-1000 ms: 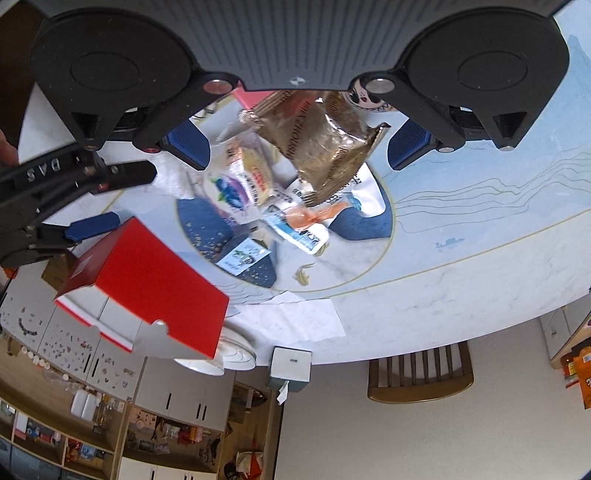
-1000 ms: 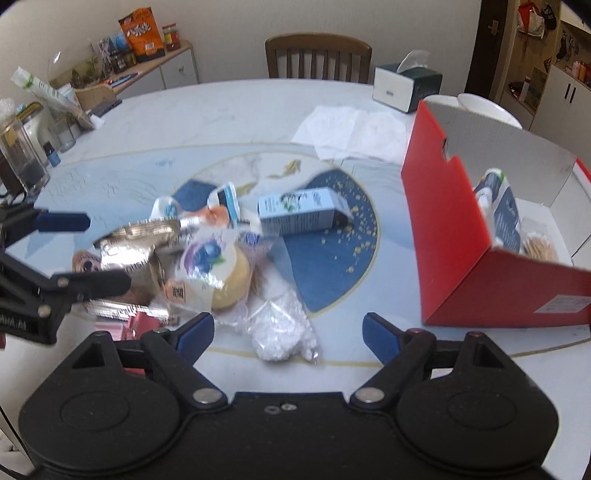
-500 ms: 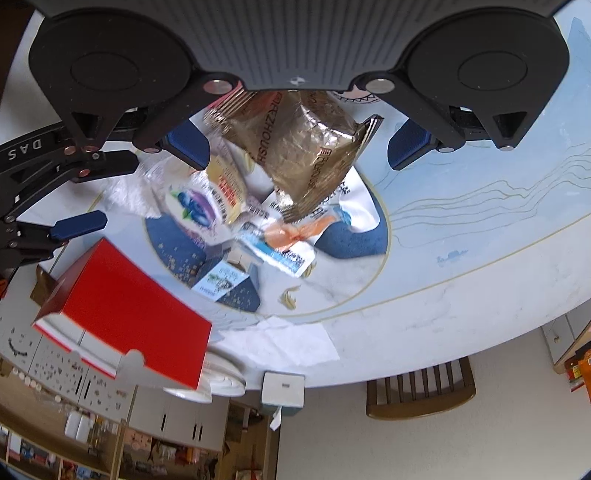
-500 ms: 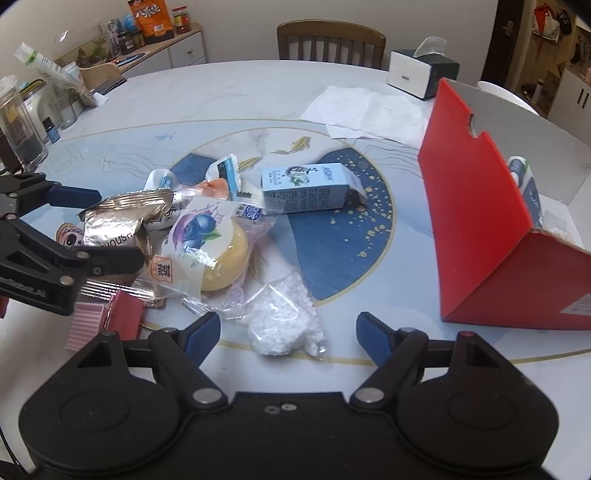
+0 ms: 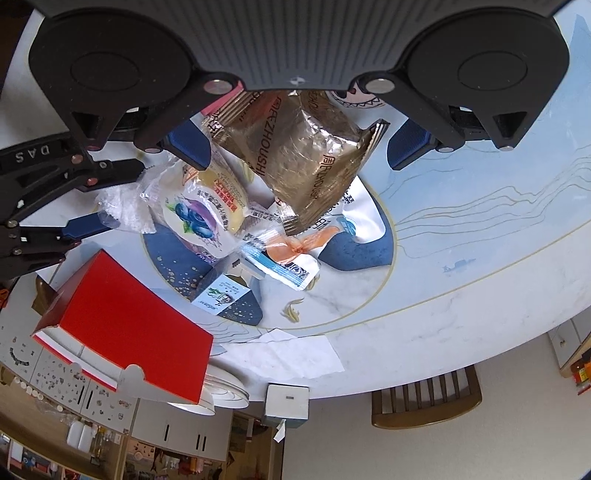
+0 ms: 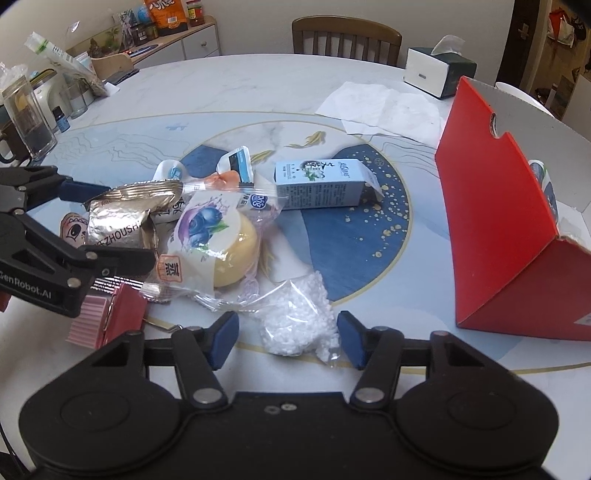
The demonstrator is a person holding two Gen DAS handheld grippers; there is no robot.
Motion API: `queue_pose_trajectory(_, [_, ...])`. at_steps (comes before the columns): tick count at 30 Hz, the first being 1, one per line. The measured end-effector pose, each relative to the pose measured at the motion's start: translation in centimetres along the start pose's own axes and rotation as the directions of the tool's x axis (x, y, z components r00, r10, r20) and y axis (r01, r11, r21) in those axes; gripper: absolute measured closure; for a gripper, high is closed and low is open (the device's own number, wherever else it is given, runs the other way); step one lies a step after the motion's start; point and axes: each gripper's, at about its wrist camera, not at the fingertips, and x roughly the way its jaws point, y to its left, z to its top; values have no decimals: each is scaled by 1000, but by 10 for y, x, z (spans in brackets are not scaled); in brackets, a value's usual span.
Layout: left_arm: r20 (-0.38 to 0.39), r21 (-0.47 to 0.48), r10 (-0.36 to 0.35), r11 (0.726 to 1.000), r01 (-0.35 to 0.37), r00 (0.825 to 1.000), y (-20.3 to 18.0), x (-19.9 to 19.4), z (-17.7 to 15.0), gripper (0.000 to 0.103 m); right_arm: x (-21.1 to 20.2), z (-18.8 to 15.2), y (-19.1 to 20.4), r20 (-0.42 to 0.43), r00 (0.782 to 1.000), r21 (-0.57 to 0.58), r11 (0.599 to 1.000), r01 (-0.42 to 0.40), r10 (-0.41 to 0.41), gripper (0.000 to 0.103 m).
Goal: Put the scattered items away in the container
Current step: 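Withdraw both tools from the box and reach toward the remaining items, then grasp the gold foil snack bag with the left tool while the right tool grasps the clear plastic bag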
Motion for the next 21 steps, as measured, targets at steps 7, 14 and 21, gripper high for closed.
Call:
queue_pose_trajectory(7, [1, 9, 8, 1000, -8, 1000, -2, -5, -1, 23, -2, 0, -2, 7, 1000, 11, 1000, -4, 4, 54])
queue_pose_trajectory(14, [-4, 14, 31, 999, -31, 1000, -1, -12, -2, 40, -7, -2, -7, 15, 1000, 35, 999, 7, -8, 62])
queue_pose_trajectory(21, [-6, -1, 28, 1000, -28, 1000, -3, -19, -3, 49, -19, -3, -16, 30, 999, 78, 997, 10, -13, 66])
